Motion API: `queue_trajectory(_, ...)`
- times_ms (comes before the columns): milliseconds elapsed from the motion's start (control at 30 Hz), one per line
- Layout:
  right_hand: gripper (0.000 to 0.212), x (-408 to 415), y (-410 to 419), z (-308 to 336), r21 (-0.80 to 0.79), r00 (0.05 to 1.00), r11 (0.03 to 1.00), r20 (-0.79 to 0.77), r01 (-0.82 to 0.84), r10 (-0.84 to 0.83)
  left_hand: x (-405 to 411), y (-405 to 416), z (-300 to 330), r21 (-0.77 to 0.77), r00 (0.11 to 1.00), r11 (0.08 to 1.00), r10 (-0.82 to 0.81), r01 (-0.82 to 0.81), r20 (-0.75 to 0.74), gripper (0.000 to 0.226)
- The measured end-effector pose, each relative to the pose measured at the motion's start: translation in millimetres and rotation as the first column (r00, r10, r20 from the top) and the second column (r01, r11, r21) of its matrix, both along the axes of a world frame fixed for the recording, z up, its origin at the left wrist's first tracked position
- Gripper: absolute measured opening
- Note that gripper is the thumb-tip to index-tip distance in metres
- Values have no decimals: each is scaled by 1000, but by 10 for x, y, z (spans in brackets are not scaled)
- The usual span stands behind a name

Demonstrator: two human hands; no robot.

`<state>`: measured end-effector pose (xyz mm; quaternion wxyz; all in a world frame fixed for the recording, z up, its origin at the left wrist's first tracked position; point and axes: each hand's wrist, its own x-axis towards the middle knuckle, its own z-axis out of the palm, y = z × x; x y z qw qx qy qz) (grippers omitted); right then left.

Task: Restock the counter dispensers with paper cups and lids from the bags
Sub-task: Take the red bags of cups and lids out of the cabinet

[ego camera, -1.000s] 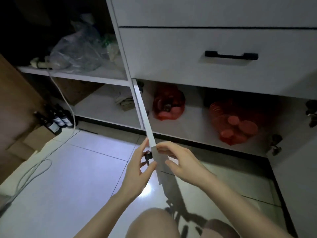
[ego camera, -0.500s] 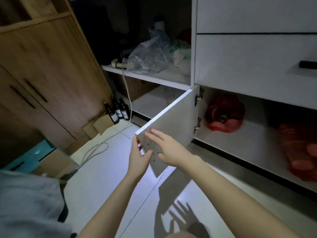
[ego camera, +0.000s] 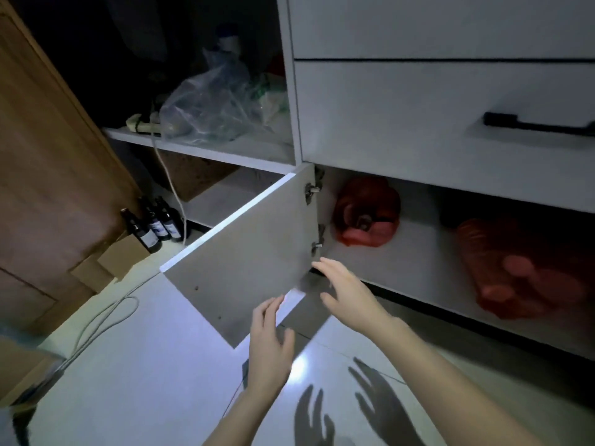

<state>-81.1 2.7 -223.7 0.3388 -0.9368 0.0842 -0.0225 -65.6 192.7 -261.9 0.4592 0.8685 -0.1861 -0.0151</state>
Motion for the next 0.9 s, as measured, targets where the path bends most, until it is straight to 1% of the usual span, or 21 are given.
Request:
queue_trajectory(100,58,-282,-606,-156,-47,983,985,-67,167,-170,317,-661,-135,50,983,982,-184,185,-12,52)
queue_trajectory(167,57,-455,-968,-263,-78,957,963,-116,257,-265,596,-1150,-247,132,959,950,-282,283,-28,51)
queue_trajectory(233,57,-605,-1298,-377,-121,923,935,-160,333,-349,899,-1650,-364,259,928,892,-368,371,-62,49)
queue_trajectory(300,60,-722,-1599,-481,-184,879,899,-206,396,-430,1187,-2122,-458,374,906,830,-414,414,-85,50)
queue_trajectory(400,62,-843,-1957,-646,-271,809,841,-251,469,-532,1538,-2716,-663,429,888,785,-448,447,-105,61)
queue_trajectory(500,62,-898,-2162,-865,-270,788,820,-243,505,-565,1742,-3122,-897,557,877,711,-475,430,-72,60)
queue_trajectory(600,62,-887,-2219,-1079,-244,790,825,-248,509,-561,1887,-3343,-1036,644,868,626,-481,439,-123,54)
queue_trajectory(667,61,-856,-2197,-1183,-214,795,826,-230,522,-561,1973,-3395,-1126,682,848,561,-501,469,-172,60)
queue_trajectory(733,60,-826,-2150,-1240,-193,801,834,-234,517,-551,1996,-3350,-1230,688,833,530,-515,495,-202,71)
queue_trajectory(800,59,-806,-2100,-1256,-180,802,841,-255,510,-540,1953,-3223,-1324,690,825,518,-524,505,-211,76)
queue_trajectory(833,59,-801,-2079,-1258,-168,802,841,-253,514,-540,1915,-3148,-1356,680,822,526,-529,511,-208,75)
queue_trajectory(900,58,-800,-2037,-1249,-157,805,840,-240,519,-542,1815,-2971,-1372,612,818,588,-545,529,-183,67)
